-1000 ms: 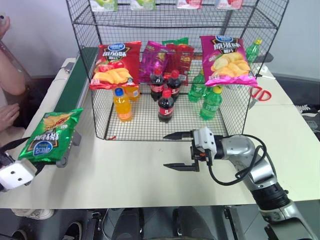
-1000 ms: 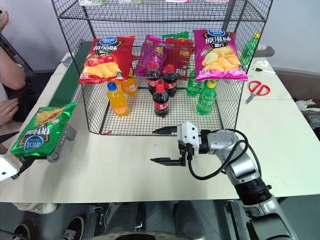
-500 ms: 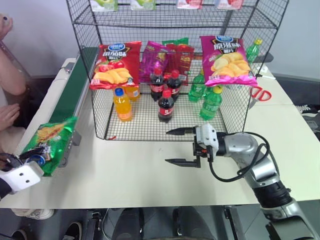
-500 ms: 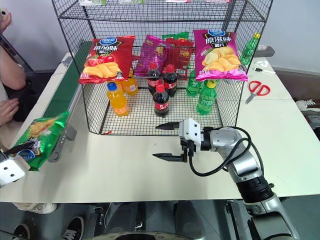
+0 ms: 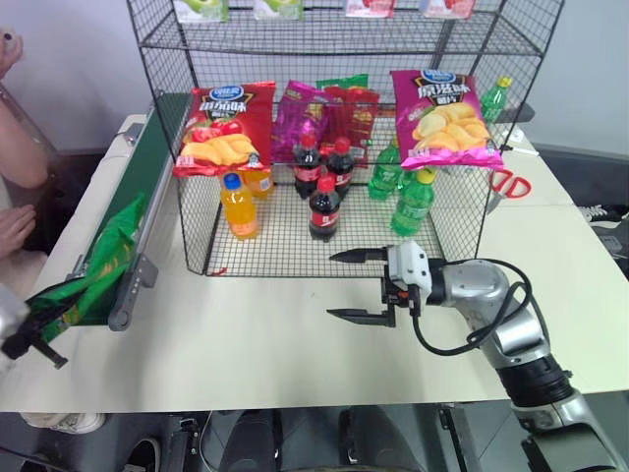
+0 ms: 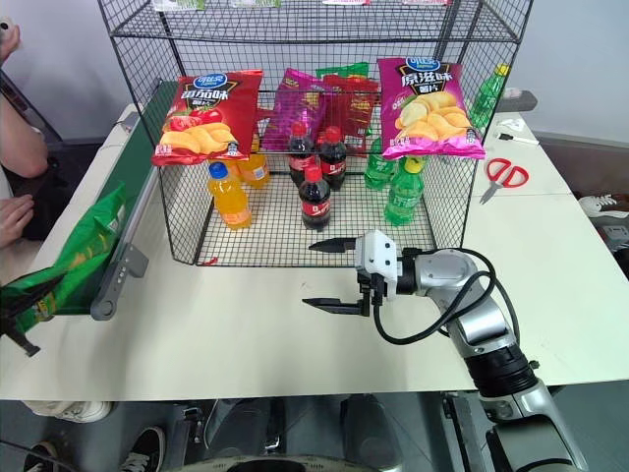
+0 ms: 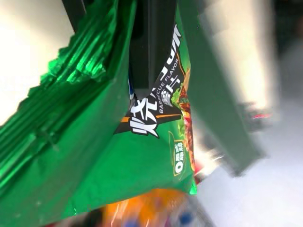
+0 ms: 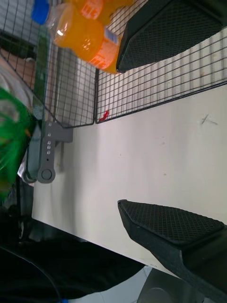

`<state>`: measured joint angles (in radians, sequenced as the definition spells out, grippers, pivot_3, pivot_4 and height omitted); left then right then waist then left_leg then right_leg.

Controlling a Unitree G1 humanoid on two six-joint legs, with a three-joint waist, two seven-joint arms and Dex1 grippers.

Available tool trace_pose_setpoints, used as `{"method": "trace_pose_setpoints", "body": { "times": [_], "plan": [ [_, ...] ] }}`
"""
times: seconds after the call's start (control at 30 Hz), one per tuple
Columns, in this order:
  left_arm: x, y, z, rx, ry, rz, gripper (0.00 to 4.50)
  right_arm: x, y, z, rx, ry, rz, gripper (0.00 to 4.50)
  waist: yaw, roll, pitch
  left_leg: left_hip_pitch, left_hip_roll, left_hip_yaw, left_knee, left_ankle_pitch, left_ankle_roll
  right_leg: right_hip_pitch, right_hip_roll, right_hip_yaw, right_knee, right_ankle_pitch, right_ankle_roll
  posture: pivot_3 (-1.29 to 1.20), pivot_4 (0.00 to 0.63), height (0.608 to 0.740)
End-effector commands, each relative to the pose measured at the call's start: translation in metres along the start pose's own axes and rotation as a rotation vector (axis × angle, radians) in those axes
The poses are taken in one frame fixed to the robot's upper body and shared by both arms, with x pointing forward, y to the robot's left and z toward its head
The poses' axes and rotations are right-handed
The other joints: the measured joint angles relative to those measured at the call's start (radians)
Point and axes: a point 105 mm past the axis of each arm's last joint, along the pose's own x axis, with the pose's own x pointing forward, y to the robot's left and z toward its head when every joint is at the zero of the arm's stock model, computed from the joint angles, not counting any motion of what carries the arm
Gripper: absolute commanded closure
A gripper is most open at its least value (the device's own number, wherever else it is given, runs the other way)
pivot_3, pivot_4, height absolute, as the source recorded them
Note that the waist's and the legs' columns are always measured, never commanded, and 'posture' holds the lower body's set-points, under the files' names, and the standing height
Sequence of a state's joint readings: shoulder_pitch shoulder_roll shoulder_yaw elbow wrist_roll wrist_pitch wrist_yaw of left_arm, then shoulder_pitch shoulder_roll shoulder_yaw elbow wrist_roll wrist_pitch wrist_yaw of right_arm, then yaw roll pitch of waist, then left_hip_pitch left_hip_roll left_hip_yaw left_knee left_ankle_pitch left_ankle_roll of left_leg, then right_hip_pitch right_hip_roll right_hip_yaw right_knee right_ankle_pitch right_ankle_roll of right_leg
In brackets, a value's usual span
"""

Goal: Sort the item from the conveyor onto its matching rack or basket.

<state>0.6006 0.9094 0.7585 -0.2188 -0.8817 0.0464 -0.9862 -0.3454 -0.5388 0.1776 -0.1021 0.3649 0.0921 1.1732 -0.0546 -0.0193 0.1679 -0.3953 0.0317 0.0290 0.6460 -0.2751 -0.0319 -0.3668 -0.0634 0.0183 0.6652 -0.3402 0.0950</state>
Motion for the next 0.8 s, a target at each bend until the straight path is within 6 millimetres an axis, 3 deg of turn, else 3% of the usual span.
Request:
{"method": "trace_pose_setpoints", "body": {
  "times": [0.03, 0.17, 0.4, 0.63, 0.8],
  "plan": [
    [-0.005, -0.028, 0.039, -0.245, -0.099, -0.184, 4.48, -0.005, -0.005, 0.011, 0.002, -0.056, -0.011, 0.00, -0.001, 0.001, 0.001, 0.001, 0.000, 0.000, 0.000, 0.000, 0.000, 0.001, 0.000, 0.000, 0.000, 0.000, 0.000, 0.00, 0.150, 0.739],
    [-0.008, -0.057, 0.052, -0.436, -0.102, -0.325, 4.48, -0.011, 0.001, 0.024, 0.178, -0.146, 0.032, 0.00, 0.004, 0.001, 0.001, 0.004, 0.000, -0.001, 0.001, 0.000, 0.000, 0.005, 0.000, -0.001, 0.000, 0.000, 0.000, 0.00, 0.150, 0.739],
    [0.031, -0.097, 0.075, -0.615, -0.197, -0.587, 4.48, -0.027, 0.028, 0.035, 0.585, -0.219, 0.254, 0.00, 0.021, 0.001, 0.000, 0.004, -0.001, -0.002, 0.002, 0.000, 0.000, 0.007, 0.000, -0.002, -0.001, 0.000, -0.001, 0.00, 0.150, 0.739],
    [0.046, -0.112, 0.084, -0.743, -0.211, -0.786, 4.48, -0.024, 0.010, 0.053, 0.647, -0.330, 0.249, 0.00, 0.009, 0.003, 0.001, 0.004, -0.001, -0.002, 0.001, 0.000, 0.000, 0.006, 0.003, -0.001, 0.000, 0.000, -0.001, 0.00, 0.150, 0.739],
    [0.055, -0.111, 0.085, -0.801, -0.224, -0.865, 4.48, -0.021, 0.020, 0.069, 0.706, -0.386, 0.353, 0.00, 0.019, 0.003, 0.001, 0.003, -0.001, -0.002, 0.002, 0.000, 0.000, 0.005, 0.003, -0.001, 0.000, 0.000, 0.000, 0.00, 0.150, 0.739]
  ]
}}
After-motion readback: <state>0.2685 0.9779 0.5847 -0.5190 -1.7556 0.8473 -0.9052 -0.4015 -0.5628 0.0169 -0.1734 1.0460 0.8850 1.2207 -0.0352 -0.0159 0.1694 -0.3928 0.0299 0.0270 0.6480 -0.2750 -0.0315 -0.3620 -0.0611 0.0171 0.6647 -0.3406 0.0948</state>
